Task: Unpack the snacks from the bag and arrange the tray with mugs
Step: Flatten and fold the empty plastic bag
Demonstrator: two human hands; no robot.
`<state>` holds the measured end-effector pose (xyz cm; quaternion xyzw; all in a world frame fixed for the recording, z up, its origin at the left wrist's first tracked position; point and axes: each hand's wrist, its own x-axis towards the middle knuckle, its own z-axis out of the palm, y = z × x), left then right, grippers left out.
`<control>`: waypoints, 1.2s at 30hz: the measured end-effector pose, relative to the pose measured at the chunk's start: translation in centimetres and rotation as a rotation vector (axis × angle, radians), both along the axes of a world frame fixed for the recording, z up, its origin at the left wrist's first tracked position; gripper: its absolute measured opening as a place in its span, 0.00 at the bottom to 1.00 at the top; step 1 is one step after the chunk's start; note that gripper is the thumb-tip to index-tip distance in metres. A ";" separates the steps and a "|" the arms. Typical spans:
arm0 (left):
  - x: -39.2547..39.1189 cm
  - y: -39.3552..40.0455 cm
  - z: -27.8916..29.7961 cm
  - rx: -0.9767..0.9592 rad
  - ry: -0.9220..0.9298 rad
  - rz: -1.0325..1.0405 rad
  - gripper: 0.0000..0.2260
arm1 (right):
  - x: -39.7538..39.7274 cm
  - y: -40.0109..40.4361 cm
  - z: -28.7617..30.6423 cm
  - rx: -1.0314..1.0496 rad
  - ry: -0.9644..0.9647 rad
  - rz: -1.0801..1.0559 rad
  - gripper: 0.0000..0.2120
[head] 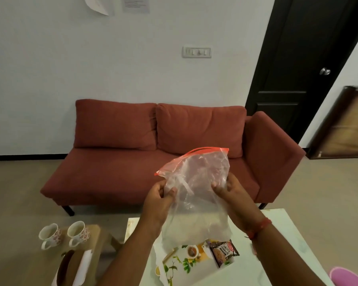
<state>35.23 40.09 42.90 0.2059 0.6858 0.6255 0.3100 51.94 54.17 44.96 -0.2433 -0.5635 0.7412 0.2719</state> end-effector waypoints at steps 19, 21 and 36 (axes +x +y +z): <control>5.3 5.3 4.1 0.234 0.146 -0.024 0.19 | 7.7 6.2 2.8 0.142 -0.008 -0.193 0.31; 5.6 5.9 4.3 0.154 0.203 -0.069 0.16 | 8.1 7.2 3.1 0.222 -0.018 -0.221 0.33; 4.4 7.4 6.6 -0.103 0.792 0.073 0.03 | 8.9 10.4 6.7 1.061 -0.549 -0.106 0.14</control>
